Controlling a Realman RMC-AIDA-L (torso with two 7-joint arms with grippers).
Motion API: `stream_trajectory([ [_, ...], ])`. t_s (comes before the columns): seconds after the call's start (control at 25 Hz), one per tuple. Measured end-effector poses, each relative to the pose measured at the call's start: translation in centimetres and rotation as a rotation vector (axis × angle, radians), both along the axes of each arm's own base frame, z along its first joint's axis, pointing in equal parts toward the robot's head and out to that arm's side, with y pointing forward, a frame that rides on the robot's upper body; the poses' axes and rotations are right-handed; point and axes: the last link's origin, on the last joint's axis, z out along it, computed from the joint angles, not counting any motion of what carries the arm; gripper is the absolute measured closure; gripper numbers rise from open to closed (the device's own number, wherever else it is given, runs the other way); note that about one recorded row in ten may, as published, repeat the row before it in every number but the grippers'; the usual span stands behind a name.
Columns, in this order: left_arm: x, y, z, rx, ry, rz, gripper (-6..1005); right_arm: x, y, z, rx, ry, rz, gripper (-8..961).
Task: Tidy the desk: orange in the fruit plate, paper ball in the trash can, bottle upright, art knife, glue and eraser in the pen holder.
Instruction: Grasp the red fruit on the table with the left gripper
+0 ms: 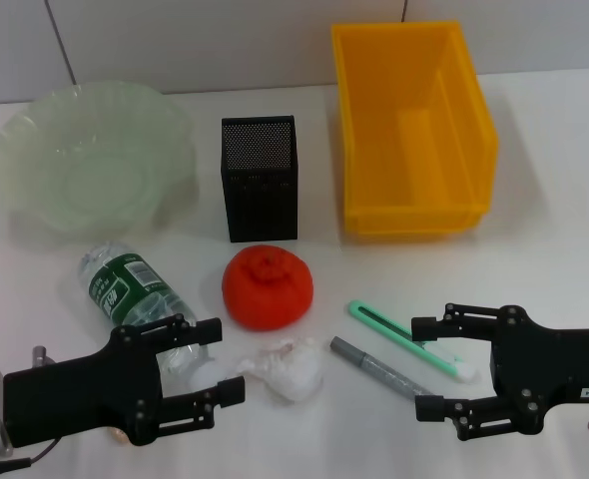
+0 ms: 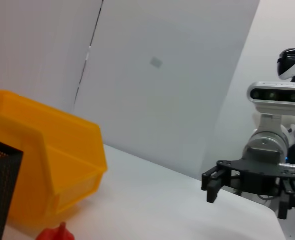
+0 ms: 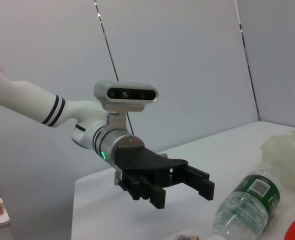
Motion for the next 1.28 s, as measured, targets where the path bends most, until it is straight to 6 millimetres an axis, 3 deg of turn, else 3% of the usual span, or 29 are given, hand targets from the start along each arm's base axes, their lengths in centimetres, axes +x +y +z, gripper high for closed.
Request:
stream_trajectory([
  [0.44,0.0,-0.2,0.2,-0.008,0.011,-0.028,262,0.0,0.0,0.0,0.003,0.004,-0.002,115],
  [0.72,1.4,1.8,0.6,0.110,-0.010,-0.043,281,0.7,-0.7,-0.1,0.027,0.009,-0.014,116],
  [0.76,1.8,3.0,0.3,0.170,-0.004,-0.016,284,1.2,-1.0,0.0,0.045,0.011,-0.043,116],
  [0.84,1.8,3.0,0.3,0.170,-0.004,-0.016,289,1.5,-1.2,0.2,0.057,0.014,-0.058,116],
  [0.88,2.4,5.0,-1.3,0.235,0.066,0.001,292,1.7,-1.4,0.4,0.073,0.022,-0.074,116],
  [0.96,2.9,6.3,-2.4,0.257,0.118,0.002,297,2.0,-1.8,0.8,0.089,0.039,-0.094,117],
  [1.28,3.3,7.5,-4.1,0.277,0.221,-0.023,319,2.9,-3.0,1.5,0.125,0.059,-0.140,118],
])
